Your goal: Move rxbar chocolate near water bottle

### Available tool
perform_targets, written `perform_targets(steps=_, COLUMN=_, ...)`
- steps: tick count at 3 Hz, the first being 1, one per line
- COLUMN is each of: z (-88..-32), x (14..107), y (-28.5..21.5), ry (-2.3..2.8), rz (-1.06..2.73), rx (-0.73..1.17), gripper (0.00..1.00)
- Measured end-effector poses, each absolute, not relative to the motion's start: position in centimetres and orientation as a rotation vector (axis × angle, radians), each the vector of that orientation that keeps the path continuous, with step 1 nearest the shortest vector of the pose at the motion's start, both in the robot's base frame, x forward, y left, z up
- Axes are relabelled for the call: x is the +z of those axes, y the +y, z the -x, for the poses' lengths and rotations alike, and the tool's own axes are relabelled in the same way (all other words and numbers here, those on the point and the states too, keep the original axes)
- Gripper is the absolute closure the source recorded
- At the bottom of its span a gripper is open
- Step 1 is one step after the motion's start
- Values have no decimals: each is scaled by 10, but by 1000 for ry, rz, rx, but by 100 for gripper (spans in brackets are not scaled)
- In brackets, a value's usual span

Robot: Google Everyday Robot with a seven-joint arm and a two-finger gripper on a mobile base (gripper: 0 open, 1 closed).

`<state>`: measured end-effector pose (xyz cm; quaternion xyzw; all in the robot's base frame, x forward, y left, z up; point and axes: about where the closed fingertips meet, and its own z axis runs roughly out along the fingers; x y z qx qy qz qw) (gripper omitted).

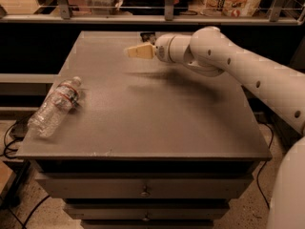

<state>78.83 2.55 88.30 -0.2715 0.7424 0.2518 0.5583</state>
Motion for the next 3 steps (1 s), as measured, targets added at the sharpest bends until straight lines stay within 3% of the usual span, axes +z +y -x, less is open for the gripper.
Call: perform_targets(steps=3, z=-828, x=867, y=25, ry=1783, rz=591, rx=587, gripper=0)
